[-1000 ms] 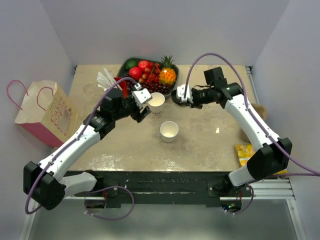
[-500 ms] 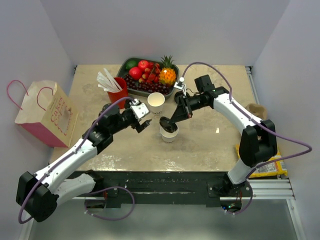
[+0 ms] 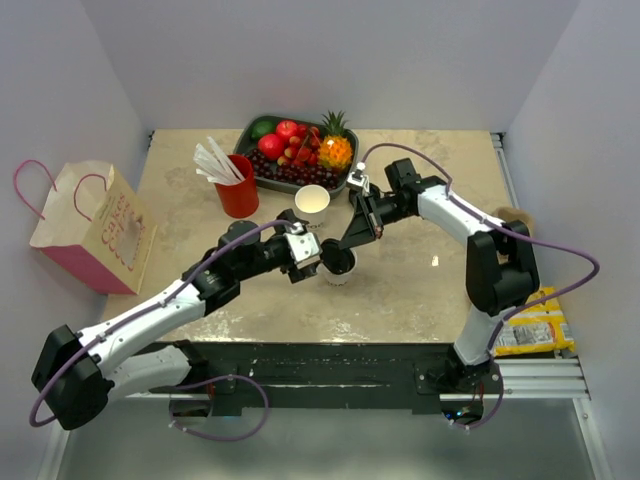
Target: Pack the takeout coffee
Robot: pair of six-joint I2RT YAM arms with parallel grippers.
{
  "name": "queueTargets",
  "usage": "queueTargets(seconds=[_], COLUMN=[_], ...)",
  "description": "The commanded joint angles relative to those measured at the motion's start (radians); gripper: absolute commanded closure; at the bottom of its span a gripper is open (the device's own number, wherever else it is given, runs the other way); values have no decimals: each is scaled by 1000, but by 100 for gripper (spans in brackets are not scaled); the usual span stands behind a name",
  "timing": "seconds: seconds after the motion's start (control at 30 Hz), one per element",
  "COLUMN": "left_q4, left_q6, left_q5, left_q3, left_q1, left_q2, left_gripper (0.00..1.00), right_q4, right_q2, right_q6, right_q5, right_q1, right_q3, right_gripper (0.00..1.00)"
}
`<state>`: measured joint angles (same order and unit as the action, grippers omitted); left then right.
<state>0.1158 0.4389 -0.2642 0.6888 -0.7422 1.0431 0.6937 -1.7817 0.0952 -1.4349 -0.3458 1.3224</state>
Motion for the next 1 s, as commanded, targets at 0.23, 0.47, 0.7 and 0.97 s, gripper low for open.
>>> queueTargets(seconds=[0.23, 0.47, 0.7, 0.97], left_q4=[113, 145, 170, 191], left_q6=[3, -40, -46, -65], left_q5=[-6, 6, -12, -36], left_q3=[48, 66, 83, 90], left_q1=[-28, -36, -40, -42], left_q2=[81, 132, 172, 221], left_gripper=[7, 7, 7, 7], right_q4=[249, 293, 293, 253], right_q2=[-111, -162, -183, -203], right_q6=[-247, -285, -282, -239], right_q5=[-30, -22, 16, 67], right_q1=[57, 73, 85, 90], right_q3=[95, 93, 118, 121], right_gripper=[100, 100, 96, 91])
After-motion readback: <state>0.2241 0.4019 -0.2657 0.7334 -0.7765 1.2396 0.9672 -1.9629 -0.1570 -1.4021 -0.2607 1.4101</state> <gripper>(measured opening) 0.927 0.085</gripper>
